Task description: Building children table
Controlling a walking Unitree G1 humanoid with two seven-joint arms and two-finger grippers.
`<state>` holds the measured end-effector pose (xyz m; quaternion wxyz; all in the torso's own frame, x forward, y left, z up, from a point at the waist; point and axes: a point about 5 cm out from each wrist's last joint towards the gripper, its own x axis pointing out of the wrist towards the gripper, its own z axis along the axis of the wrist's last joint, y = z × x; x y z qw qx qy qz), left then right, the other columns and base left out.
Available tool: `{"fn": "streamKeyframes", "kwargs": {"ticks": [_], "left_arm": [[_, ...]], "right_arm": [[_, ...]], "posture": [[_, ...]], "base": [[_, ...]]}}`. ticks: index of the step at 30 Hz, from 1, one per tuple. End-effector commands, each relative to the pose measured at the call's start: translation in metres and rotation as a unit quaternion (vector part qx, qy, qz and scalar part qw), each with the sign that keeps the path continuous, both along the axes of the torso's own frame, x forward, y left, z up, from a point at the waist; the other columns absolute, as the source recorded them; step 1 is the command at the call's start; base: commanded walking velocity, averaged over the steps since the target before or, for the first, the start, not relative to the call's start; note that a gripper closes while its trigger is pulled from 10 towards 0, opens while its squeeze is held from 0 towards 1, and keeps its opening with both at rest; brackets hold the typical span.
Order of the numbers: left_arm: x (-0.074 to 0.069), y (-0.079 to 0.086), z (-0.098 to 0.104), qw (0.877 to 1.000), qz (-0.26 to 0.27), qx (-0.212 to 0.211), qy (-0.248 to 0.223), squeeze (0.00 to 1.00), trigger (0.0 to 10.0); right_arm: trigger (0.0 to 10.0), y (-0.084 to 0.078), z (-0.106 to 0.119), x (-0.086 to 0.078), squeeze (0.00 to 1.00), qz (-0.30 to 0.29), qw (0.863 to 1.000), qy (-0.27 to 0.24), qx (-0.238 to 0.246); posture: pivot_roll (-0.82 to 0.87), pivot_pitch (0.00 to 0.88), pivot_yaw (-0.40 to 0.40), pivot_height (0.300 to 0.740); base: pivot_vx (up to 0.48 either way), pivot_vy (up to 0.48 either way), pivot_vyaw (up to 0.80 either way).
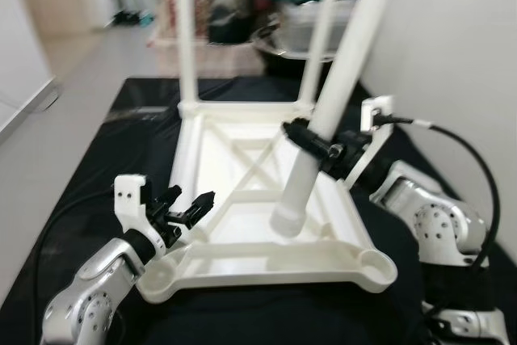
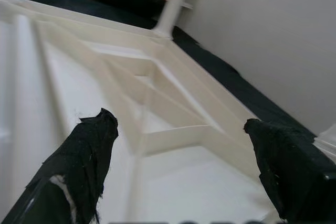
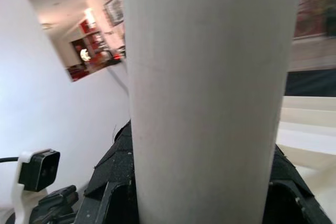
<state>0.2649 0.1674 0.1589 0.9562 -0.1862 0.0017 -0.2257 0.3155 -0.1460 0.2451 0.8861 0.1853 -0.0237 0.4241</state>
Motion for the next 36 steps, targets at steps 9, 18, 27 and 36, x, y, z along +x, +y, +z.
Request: {"fn": "streamKeyframes", "kwargs": {"ticks": [9,18,27,36], "left_arm": [[0.001,-0.005,-0.001,1.0,-0.003,-0.004,0.003,0.0,10.0],[0.004,-0.004,-0.003,1.0,0.005,-0.001,0.008,0.0,10.0],[0.004,-0.004,-0.005,1.0,0.002,-0.005,0.024,0.0,10.0],[0.006,-0.004,-0.004,1.0,0.009,-0.008,0.017,0.0,10.0]], "right_arm": [[0.0,-0.004,0.002,-0.011,0.0,0.011,1.0,-0.016,0.004],[0.0,0.003,-0.004,-0.017,0.0,0.022,0.999,-0.023,-0.027],[0.0,0.011,-0.011,-0.019,0.0,0.023,0.999,-0.016,-0.035],[0.0,0.017,-0.016,-0.02,0.0,0.017,0.999,-0.014,-0.039]], "posture": [[-0.05,0.0,-0.07,0.74],[-0.06,0.0,-0.066,0.74],[-0.05,0.0,-0.064,0.74],[-0.05,0.0,-0.059,0.74]], "base": [[0.0,0.0,-0.36],[0.0,0.0,0.0],[0.0,0.205,0.0],[0.0,0.245,0.0]]}}
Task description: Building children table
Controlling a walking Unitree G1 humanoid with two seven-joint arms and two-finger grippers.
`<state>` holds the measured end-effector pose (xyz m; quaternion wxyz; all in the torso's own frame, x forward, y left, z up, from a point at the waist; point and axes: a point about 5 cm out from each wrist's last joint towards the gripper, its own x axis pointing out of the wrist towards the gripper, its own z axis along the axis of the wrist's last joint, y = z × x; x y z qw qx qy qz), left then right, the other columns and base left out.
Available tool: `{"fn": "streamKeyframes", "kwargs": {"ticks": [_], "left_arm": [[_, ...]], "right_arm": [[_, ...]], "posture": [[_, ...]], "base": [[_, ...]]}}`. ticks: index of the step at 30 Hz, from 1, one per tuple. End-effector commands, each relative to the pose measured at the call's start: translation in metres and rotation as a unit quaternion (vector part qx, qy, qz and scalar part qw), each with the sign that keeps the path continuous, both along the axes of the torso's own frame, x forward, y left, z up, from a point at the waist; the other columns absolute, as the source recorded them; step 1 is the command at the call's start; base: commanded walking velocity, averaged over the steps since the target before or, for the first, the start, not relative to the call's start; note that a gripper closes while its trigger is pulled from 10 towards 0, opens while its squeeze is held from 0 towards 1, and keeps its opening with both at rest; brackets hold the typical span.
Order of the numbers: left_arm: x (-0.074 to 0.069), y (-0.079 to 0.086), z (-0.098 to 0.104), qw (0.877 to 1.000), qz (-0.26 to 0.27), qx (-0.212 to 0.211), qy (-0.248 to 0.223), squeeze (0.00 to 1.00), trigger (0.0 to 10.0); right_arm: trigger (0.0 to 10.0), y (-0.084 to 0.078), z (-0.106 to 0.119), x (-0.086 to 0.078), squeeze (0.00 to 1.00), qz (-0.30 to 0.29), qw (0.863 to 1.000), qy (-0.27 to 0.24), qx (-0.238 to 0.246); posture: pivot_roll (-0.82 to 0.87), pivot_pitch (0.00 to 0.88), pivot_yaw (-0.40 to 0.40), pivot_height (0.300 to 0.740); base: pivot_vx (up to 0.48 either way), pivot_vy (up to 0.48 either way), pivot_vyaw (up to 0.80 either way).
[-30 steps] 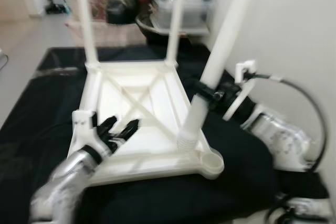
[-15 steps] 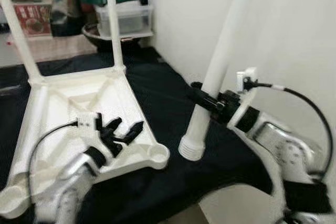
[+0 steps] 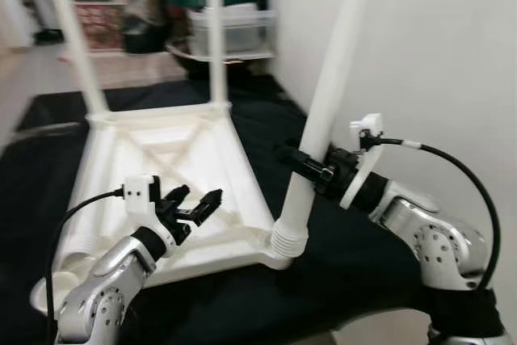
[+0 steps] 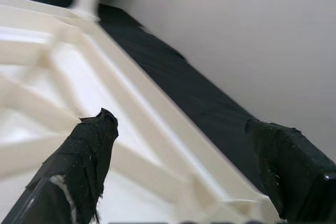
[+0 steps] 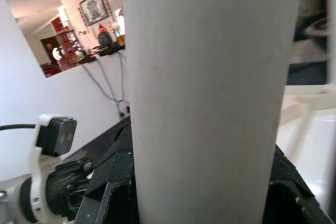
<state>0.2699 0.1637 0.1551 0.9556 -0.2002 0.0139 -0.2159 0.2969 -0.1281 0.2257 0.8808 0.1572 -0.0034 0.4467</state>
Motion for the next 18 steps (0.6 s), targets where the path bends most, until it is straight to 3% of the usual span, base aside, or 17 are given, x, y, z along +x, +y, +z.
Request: {"fn": "streamKeyframes", "kwargs": {"ticks": [1,8,13,18], "left_arm": [[0.001,-0.001,0.0,1.0,0.002,0.003,0.0,0.0,10.0],[0.001,-0.003,-0.002,1.0,-0.003,0.014,0.001,0.0,10.0],[-0.001,-0.007,-0.008,0.999,-0.01,0.033,0.007,0.0,10.0],[-0.001,-0.008,-0.01,0.999,-0.009,0.036,0.01,0.0,10.0]], "right_arm": [[0.0,-0.001,0.004,-0.002,0.0,-0.008,1.0,-0.016,-0.006],[0.0,0.002,0.002,-0.001,0.0,-0.012,0.999,-0.024,-0.02],[0.0,-0.006,-0.006,0.0,0.0,-0.025,0.994,-0.057,-0.085],[0.0,-0.007,-0.011,-0.004,0.0,-0.012,0.992,-0.067,-0.106]], "posture": [[-0.05,0.0,-0.059,0.74],[-0.05,0.0,-0.062,0.74],[-0.05,0.0,-0.062,0.74],[-0.06,0.0,-0.062,0.74]], "base": [[0.0,0.0,0.0],[0.0,0.0,0.0],[0.0,0.0,0.0],[0.0,0.0,0.0]]}}
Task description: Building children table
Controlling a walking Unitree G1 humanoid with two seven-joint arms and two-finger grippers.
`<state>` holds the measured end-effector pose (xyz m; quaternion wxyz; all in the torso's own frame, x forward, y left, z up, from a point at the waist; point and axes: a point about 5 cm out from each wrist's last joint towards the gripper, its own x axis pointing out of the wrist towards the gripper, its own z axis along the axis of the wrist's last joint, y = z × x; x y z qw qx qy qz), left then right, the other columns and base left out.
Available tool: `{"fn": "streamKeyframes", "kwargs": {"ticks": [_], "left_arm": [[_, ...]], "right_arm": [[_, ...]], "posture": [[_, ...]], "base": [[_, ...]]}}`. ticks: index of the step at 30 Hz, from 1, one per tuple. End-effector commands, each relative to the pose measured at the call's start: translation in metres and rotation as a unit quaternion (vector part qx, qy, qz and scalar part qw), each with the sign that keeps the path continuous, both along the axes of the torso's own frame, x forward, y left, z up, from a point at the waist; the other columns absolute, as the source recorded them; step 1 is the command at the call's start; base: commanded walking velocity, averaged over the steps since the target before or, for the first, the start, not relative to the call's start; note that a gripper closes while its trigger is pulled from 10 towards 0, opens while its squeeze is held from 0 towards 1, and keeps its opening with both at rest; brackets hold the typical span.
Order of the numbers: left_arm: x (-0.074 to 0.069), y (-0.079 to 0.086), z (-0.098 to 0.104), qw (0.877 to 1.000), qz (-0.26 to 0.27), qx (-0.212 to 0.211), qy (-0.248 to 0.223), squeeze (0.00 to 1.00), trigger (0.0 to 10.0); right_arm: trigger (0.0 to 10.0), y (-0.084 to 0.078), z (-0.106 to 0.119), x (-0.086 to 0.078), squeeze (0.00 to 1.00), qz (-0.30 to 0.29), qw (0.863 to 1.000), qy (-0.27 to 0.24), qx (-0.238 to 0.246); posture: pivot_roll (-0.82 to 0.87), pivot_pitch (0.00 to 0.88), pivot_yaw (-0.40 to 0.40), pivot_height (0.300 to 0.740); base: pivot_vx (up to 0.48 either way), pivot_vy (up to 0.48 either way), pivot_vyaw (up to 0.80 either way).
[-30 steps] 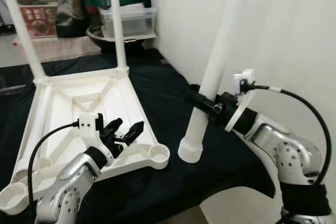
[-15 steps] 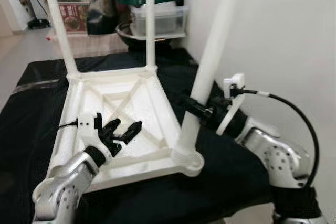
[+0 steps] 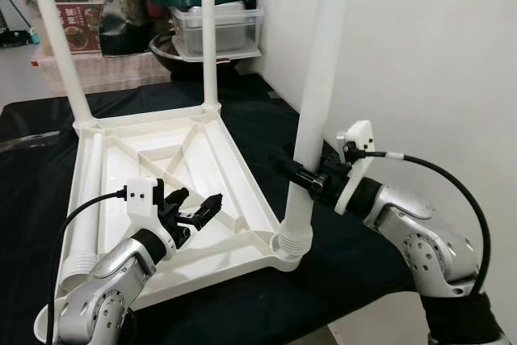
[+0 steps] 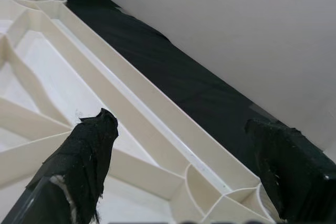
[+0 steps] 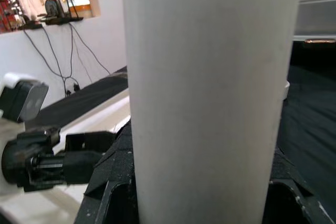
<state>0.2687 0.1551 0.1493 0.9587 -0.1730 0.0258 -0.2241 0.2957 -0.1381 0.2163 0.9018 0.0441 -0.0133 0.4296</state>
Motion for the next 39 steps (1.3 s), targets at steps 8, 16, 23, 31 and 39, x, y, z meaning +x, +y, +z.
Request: {"fn": "streamKeyframes", "kwargs": {"ticks": [8,16,23,31,39], "left_arm": [[0.0,-0.003,-0.007,1.0,0.002,0.011,0.009,0.0,10.0],[-0.001,-0.004,-0.008,1.0,0.003,0.012,0.009,0.0,10.0],[-0.002,-0.005,-0.009,1.0,0.004,0.01,0.01,0.0,10.0],[-0.001,-0.005,-0.009,1.0,0.006,0.008,0.011,0.0,10.0],[0.0,-0.006,-0.008,1.0,0.006,0.006,0.01,0.0,10.0]], "right_arm": [[0.0,0.011,-0.01,-0.003,0.0,0.032,0.999,-0.026,-0.033],[0.0,0.019,-0.012,0.003,0.0,0.038,0.995,-0.061,-0.069],[0.0,0.021,-0.01,0.001,0.0,0.06,0.992,-0.07,-0.081],[0.0,0.035,-0.012,-0.008,0.0,0.082,0.991,-0.082,-0.062],[0.0,0.05,-0.015,-0.01,0.0,0.09,0.991,-0.09,-0.048]], "posture": [[-0.05,0.0,-0.07,0.74],[-0.05,0.0,-0.077,0.74],[-0.05,0.0,-0.077,0.74],[-0.05,0.0,-0.077,0.74],[-0.04,0.0,-0.078,0.74]], "base": [[0.0,0.0,0.0],[0.0,0.0,0.0],[0.0,0.0,0.0],[0.0,0.0,0.0],[0.0,0.0,0.0]]}}
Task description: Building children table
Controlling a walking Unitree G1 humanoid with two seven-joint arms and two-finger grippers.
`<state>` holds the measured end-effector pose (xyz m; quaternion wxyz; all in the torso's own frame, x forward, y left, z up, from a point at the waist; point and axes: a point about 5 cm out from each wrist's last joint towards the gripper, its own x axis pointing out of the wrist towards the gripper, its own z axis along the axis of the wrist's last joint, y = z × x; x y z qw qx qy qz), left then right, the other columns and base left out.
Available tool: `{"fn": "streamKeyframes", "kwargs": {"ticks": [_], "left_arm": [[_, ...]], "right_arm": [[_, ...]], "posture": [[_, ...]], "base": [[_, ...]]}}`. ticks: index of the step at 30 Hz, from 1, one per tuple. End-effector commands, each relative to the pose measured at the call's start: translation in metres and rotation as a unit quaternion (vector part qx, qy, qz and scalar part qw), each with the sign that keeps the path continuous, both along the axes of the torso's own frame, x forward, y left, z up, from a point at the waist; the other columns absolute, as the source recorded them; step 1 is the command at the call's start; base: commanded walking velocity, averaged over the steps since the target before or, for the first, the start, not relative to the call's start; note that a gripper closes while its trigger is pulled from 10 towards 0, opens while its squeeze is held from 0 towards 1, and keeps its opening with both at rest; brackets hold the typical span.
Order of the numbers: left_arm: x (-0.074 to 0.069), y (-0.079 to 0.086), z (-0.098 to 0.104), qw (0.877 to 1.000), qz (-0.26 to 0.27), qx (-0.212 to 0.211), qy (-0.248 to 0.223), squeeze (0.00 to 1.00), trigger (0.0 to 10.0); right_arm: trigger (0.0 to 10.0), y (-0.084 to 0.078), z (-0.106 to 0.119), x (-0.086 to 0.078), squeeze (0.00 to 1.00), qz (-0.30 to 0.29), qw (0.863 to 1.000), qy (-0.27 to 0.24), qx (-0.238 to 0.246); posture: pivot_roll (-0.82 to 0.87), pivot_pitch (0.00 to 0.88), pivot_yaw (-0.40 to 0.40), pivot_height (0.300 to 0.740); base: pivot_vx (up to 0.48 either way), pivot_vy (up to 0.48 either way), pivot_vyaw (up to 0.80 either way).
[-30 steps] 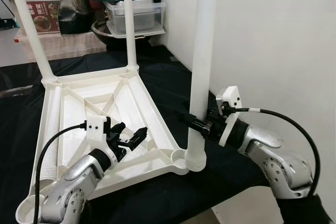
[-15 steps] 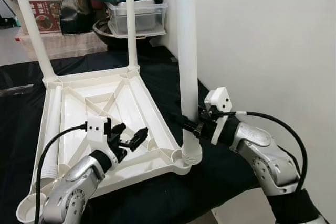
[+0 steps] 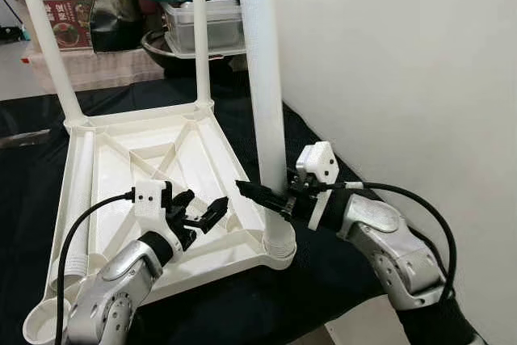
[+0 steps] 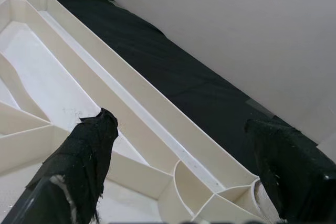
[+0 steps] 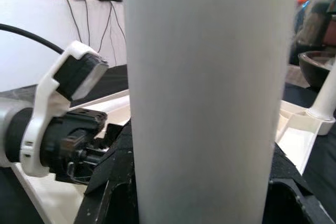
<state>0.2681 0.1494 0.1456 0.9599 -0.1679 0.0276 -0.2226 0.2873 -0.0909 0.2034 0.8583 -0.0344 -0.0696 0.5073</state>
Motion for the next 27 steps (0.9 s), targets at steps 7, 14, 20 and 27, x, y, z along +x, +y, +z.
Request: {"fn": "streamKeyframes", "kwargs": {"ticks": [7,14,20,27], "left_arm": [[0.0,0.002,-0.006,1.0,0.009,0.002,0.011,0.0,10.0],[0.0,0.002,-0.006,1.0,0.009,0.003,0.012,0.0,10.0],[0.002,0.003,-0.005,1.0,0.008,0.005,0.011,0.0,10.0],[0.002,0.002,-0.006,1.0,0.007,0.004,0.012,0.0,10.0]], "right_arm": [[0.0,0.001,-0.014,0.001,0.0,-0.015,1.0,0.005,-0.003],[0.0,-0.012,-0.017,0.005,0.0,-0.034,0.999,-0.001,-0.018],[0.0,-0.027,-0.011,0.008,0.0,-0.034,0.999,-0.013,-0.037],[0.0,-0.025,-0.014,0.004,0.0,-0.027,0.999,-0.013,-0.041]], "posture": [[-0.04,0.0,-0.078,0.74],[-0.04,0.0,-0.069,0.74],[-0.05,0.0,-0.066,0.74],[-0.05,0.0,-0.065,0.74]], "base": [[0.0,0.0,0.0],[0.0,0.0,0.0],[0.0,0.0,0.0],[0.0,0.0,0.0]]}}
